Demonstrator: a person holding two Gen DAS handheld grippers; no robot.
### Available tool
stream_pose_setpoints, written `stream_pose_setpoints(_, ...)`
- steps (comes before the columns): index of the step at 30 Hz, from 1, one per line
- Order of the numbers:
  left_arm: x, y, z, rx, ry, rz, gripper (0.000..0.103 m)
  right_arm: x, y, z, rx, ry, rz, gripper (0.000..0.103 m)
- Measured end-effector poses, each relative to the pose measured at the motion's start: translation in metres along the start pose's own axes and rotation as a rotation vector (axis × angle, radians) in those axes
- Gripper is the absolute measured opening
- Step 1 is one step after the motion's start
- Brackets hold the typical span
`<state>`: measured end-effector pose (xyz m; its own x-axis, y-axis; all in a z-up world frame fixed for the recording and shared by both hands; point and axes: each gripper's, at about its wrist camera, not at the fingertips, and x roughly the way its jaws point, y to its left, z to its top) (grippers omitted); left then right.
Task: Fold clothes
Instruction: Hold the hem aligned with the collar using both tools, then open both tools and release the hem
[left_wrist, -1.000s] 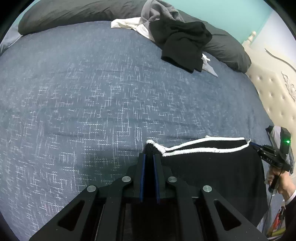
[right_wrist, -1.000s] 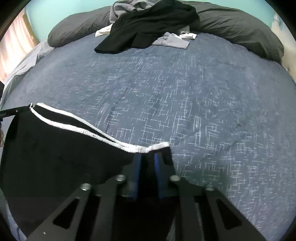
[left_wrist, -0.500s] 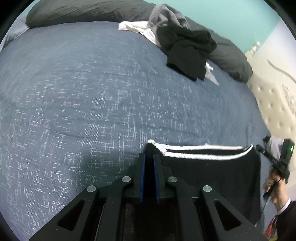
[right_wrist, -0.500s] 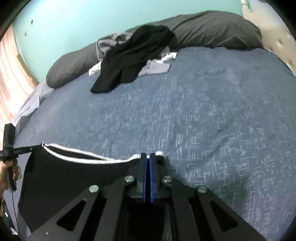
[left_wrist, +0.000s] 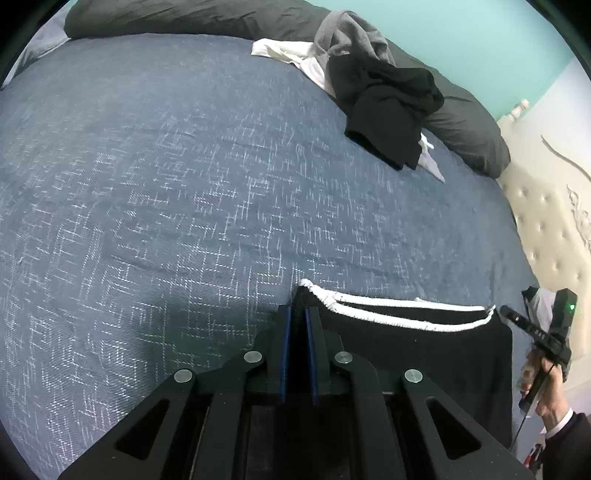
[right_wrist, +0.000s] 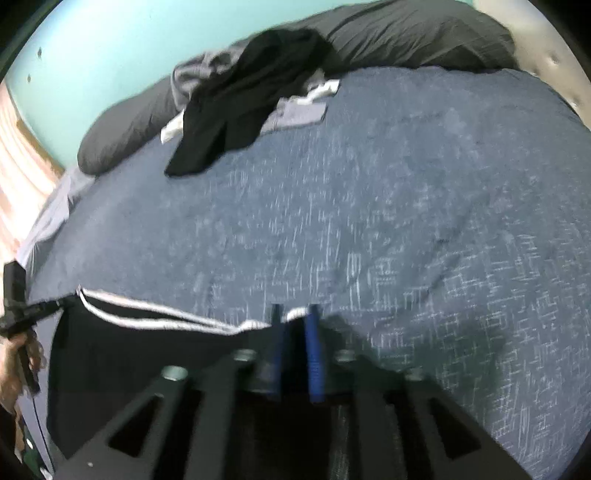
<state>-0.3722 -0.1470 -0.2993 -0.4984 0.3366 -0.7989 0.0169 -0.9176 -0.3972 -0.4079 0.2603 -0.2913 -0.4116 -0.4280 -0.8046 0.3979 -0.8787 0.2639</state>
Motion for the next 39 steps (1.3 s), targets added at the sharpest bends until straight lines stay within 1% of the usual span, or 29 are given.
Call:
stream_pose_setpoints(2,0.001,0.001,0.000,-0.002,0.002,-0.004,0.009,0.006,0.001,-0.002,-0.009,0.026,-0.003,0.034)
stream_pose_setpoints(5,0.004,-0.001,-0.002,0.011,0.008,0.006,0.009,0.012,0.005,-0.005,-0.030,0.031,-0.022,0.034)
stream_pose_setpoints(7,0.004,-0.001,-0.002,0.017,0.010,0.008,0.009,0.013,0.007,-0.008,-0.049,0.022,-0.041,0.019)
stream_pose_setpoints(8,0.004,-0.001,-0.002,0.019,0.010,0.008,0.009,0.013,0.008,-0.010,-0.059,0.018,-0.050,0.005)
stream_pose_setpoints(9,0.004,-0.001,-0.003,0.020,0.010,0.008,0.009,0.014,0.009,-0.011,-0.069,0.013,-0.060,0.005)
stream_pose_setpoints(11,0.001,-0.001,-0.004,0.008,-0.001,0.005,0.009,0.005,0.007,-0.010,-0.064,-0.036,-0.069,0.004)
stream_pose_setpoints(15,-0.007,0.004,-0.001,-0.027,-0.031,-0.029,0.009,-0.024,-0.005,-0.002,-0.002,-0.169,-0.066,0.003)
stream_pose_setpoints(18,-0.009,0.009,0.002,-0.057,-0.044,-0.046,0.008,-0.035,-0.003,0.002,-0.007,-0.221,-0.080,0.003)
stream_pose_setpoints(22,-0.009,0.020,0.004,-0.123,-0.045,-0.087,0.008,-0.037,-0.007,0.003,0.044,-0.241,-0.077,0.003)
stream_pose_setpoints(24,-0.008,0.027,0.004,-0.149,-0.043,-0.093,0.008,-0.035,-0.010,0.003,0.069,-0.244,-0.079,0.003)
stream_pose_setpoints(25,-0.006,0.029,0.004,-0.153,-0.036,-0.088,0.008,-0.033,-0.010,0.003,0.075,-0.241,-0.077,0.003)
stream_pose_setpoints(27,0.001,0.031,0.002,-0.154,-0.024,-0.077,0.008,-0.024,-0.012,0.000,0.077,-0.205,-0.093,0.003)
stream_pose_setpoints(28,0.004,0.030,0.001,-0.151,-0.011,-0.071,0.008,-0.017,-0.011,0.001,0.077,-0.175,-0.092,0.003)
stream_pose_setpoints(29,0.009,0.029,0.001,-0.151,0.006,-0.072,0.008,-0.008,-0.013,-0.001,0.085,-0.114,-0.084,0.003)
stream_pose_setpoints(30,0.014,0.028,0.001,-0.152,0.022,-0.072,0.008,0.000,-0.012,-0.002,0.081,-0.075,-0.103,0.003)
stream_pose_setpoints(32,0.020,0.024,0.000,-0.143,0.037,-0.055,0.009,0.004,-0.014,-0.003,0.101,-0.057,-0.062,0.003)
stream_pose_setpoints(34,0.023,0.017,0.001,-0.122,0.049,-0.036,0.010,0.002,-0.014,-0.004,0.101,-0.063,-0.062,0.003)
stream_pose_setpoints(36,0.020,0.014,0.003,-0.119,0.047,-0.029,0.012,0.001,-0.015,-0.003,0.114,-0.045,-0.043,0.005)
stream_pose_setpoints(37,0.018,0.013,0.003,-0.118,0.046,-0.026,0.014,0.000,-0.015,-0.003,0.120,-0.042,-0.040,0.005)
stream_pose_setpoints(39,0.010,0.012,0.004,-0.127,0.036,-0.019,0.039,-0.004,-0.016,-0.003,0.132,-0.037,-0.035,0.008)
